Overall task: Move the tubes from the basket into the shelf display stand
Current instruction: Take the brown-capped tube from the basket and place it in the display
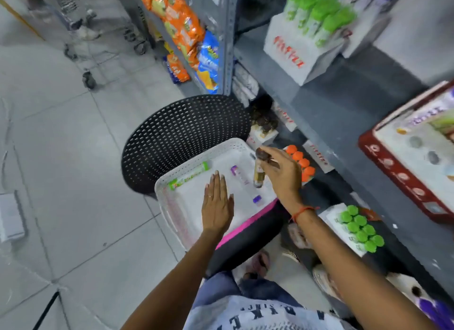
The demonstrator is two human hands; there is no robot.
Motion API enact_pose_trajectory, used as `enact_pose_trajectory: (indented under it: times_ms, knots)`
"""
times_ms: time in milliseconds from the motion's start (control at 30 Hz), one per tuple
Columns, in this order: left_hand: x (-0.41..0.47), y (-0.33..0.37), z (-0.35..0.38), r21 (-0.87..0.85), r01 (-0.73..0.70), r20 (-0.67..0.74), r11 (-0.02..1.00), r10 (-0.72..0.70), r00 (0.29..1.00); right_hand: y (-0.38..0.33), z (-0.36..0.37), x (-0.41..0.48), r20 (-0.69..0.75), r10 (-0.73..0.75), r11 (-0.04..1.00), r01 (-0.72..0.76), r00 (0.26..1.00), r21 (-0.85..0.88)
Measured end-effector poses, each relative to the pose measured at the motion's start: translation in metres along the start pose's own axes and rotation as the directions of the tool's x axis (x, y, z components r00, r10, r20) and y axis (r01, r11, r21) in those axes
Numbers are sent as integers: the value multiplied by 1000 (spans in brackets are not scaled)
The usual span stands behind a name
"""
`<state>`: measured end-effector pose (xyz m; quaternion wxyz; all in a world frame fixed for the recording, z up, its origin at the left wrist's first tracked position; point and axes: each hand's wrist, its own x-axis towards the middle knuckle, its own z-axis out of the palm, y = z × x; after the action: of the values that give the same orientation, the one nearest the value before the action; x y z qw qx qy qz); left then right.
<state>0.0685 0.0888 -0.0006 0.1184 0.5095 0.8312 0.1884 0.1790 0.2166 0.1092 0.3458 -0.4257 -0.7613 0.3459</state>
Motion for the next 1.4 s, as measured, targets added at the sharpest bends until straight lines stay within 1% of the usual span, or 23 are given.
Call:
enact_pose_trajectory:
  times_ms: [100,133,200,267,333,433,533,633,733,833,933,1133,1167,1200,1267,1333,1400]
  knots:
    - [10,23,-2,-62,-107,-33,992,105,994,-16,-31,4,-42,76,992,-72,996,107]
    - [19,42,-4,-103,-162,-34,981,159,987,-20,-52,4,-83,96,989,-85,992,120]
    - [38,87,-9,-156,-277,-40,948,275,961,-28,-100,2,-189,85,992,-66,978,108]
    - [57,130,-13,-163,-381,-83,910,372,924,-39,-142,-1,-287,70,993,-40,955,110]
    - [70,169,-18,-171,-459,-113,872,446,888,-47,-177,-5,-371,95,990,-49,924,130]
    - [80,213,-19,-188,-512,-118,838,499,859,-50,-223,-9,-470,132,991,-113,873,69]
    - [88,233,-14,-119,-508,-64,853,504,861,-49,-261,-8,-525,135,973,-211,840,-88]
    - [94,236,-6,-51,-504,24,862,506,862,-50,-291,0,-472,167,916,-313,866,-252]
    - [98,235,0,-3,-489,84,872,488,869,-53,-311,14,-377,185,871,-329,908,-365]
    - [100,234,2,29,-487,98,873,482,871,-62,-322,27,-274,201,833,-311,940,-458]
    - [99,233,1,47,-492,106,869,485,868,-69,-326,35,-221,258,825,-333,941,-456]
    - [99,233,2,53,-481,116,875,473,873,-68,-330,44,-188,439,789,-477,879,-387]
    - [99,233,2,55,-475,116,878,467,877,-68,-330,44,-187,434,795,-472,881,-382]
    - [99,233,2,58,-471,114,880,462,879,-68,-329,45,-195,397,807,-443,897,-390]
    - [99,234,2,62,-468,117,882,459,881,-70,-328,47,-227,287,801,-363,931,-475]
    - [99,234,2,64,-465,126,883,455,882,-71,-328,49,-254,248,727,-353,935,-589]
    - [99,234,2,66,-464,128,883,454,882,-71,-328,52,-267,262,664,-374,927,-647]
